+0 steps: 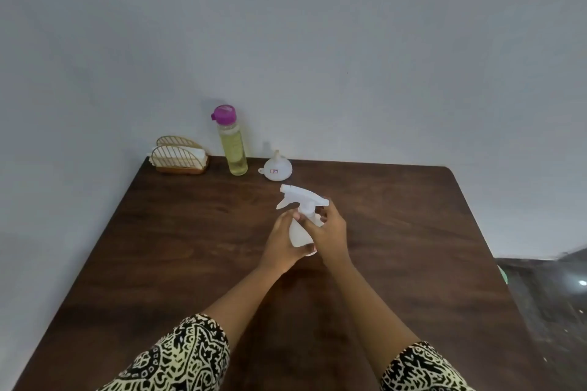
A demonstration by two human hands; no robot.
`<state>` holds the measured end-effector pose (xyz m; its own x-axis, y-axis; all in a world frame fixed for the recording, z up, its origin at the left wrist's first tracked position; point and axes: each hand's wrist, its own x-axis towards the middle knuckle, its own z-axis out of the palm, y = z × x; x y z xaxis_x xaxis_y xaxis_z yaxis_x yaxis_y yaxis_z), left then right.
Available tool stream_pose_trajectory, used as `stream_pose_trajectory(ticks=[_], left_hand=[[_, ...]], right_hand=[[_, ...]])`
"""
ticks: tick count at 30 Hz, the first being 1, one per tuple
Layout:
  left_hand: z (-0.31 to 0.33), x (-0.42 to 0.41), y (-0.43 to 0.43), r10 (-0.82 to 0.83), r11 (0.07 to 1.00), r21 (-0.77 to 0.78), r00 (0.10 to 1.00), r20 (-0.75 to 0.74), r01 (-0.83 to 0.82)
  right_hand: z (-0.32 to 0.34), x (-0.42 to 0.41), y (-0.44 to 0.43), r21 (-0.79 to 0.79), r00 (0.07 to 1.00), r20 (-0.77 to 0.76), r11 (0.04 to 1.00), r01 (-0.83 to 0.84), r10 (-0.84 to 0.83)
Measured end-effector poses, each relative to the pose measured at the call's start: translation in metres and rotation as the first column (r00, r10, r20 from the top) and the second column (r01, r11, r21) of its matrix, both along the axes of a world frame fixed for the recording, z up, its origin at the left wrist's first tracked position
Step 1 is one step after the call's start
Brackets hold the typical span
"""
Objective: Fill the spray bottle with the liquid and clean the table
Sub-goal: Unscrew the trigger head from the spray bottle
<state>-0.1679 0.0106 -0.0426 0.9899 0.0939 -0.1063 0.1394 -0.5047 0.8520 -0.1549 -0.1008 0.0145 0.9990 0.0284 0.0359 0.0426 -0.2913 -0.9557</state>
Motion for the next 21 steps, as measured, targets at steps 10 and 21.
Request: stream_pose_trajectory(ticks=[10, 21], left_hand=[[-0.007, -0.079, 0.011, -0.019, 0.999, 0.031, 0.998, 0.060, 0.017], [-0.005, -0.098, 0.013, -0.037, 0.996, 0.091, 0.995, 0.097, 0.028]], right_hand=[[-0.009, -0.074, 0.005, 0.093, 0.998, -0.024, 0.994, 0.054, -0.052], [-0.006, -0.073, -0.007, 0.029, 0.994, -0.027, 0.994, -0.107, 0.108]])
